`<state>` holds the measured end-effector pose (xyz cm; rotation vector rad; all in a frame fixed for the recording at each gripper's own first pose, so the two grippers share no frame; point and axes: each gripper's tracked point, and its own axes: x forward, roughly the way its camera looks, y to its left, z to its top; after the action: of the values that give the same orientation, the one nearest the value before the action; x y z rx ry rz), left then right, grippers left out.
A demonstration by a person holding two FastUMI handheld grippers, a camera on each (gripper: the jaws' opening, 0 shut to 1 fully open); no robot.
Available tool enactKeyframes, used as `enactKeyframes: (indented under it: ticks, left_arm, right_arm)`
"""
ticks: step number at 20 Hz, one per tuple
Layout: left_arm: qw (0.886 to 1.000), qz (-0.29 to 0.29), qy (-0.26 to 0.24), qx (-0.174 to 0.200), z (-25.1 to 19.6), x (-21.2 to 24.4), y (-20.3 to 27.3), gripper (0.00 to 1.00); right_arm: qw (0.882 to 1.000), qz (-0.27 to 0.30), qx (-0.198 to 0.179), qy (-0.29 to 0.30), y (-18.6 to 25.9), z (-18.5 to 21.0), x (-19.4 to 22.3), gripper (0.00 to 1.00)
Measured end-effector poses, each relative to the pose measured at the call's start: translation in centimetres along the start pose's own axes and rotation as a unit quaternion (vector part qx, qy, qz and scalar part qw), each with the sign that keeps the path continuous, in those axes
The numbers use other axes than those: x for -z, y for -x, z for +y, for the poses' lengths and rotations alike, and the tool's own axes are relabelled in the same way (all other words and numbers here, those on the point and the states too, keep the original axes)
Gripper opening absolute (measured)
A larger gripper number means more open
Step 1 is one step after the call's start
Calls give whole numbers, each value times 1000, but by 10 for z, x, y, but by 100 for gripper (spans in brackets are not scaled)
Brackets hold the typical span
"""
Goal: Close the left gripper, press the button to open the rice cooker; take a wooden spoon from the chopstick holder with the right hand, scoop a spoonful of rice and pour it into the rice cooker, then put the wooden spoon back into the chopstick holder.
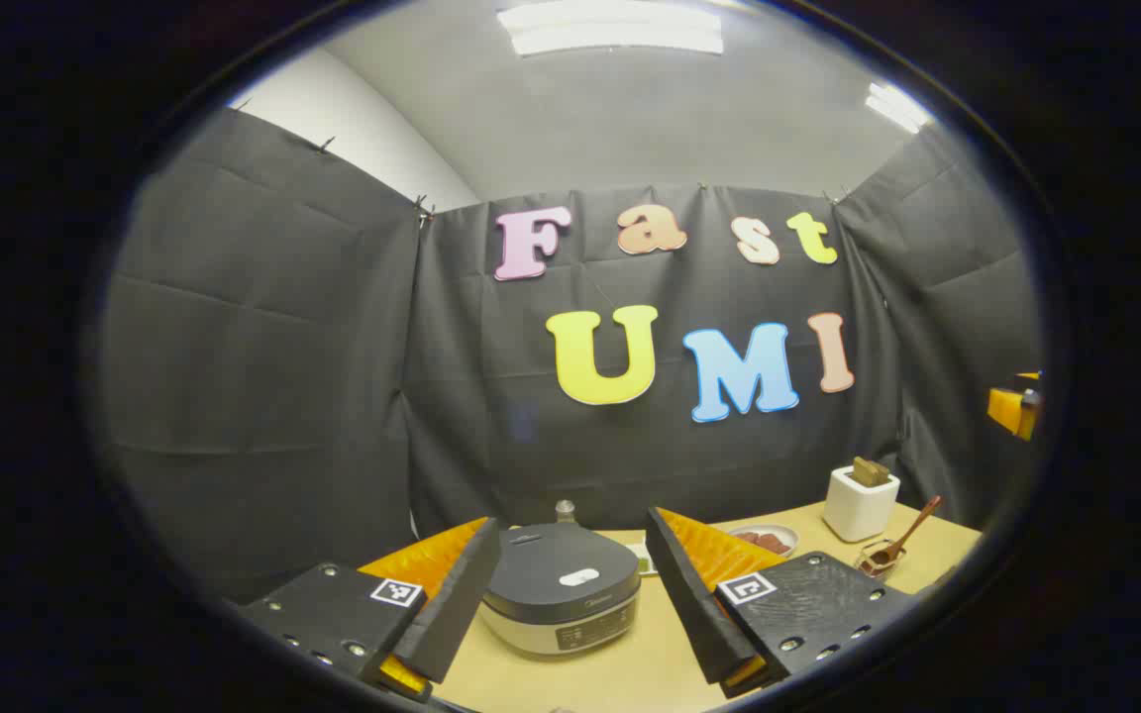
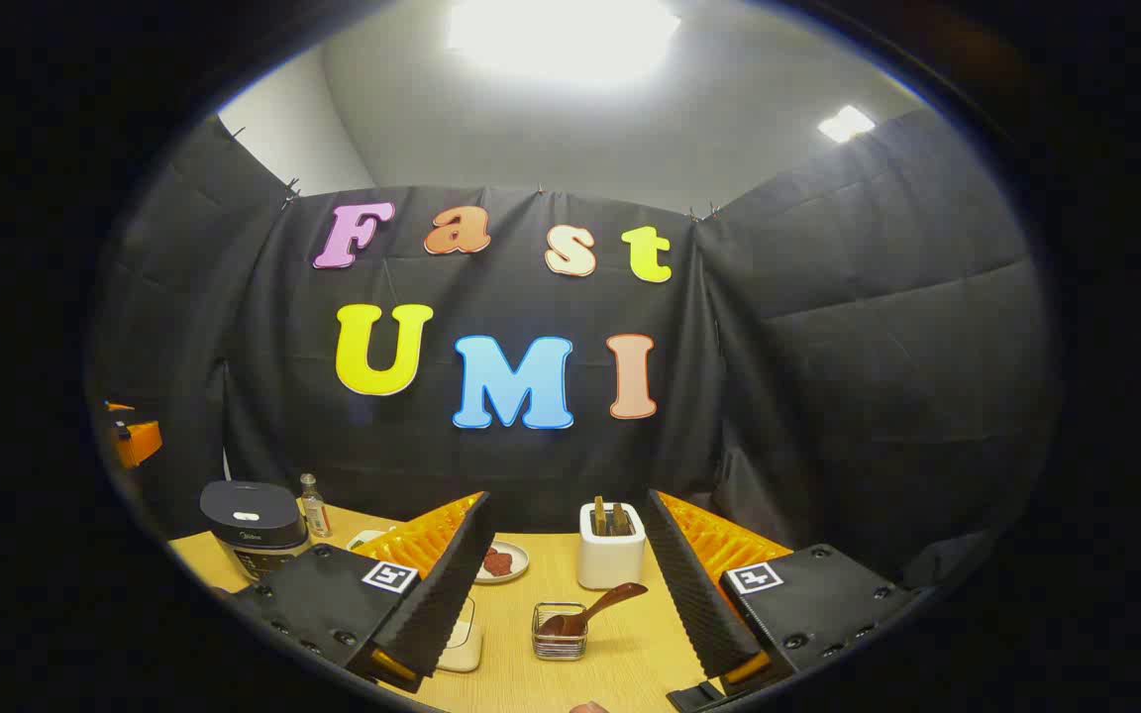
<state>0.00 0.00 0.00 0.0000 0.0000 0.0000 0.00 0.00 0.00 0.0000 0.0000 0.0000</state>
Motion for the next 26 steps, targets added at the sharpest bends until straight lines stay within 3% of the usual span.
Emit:
enactKeyframes:
  ticks: [26]
  left_arm:
    - [1000, -11, 7, -5, -7, -11, 7, 92]
  right_arm:
    - [1000, 13, 0, 2, -1, -21, 8, 96]
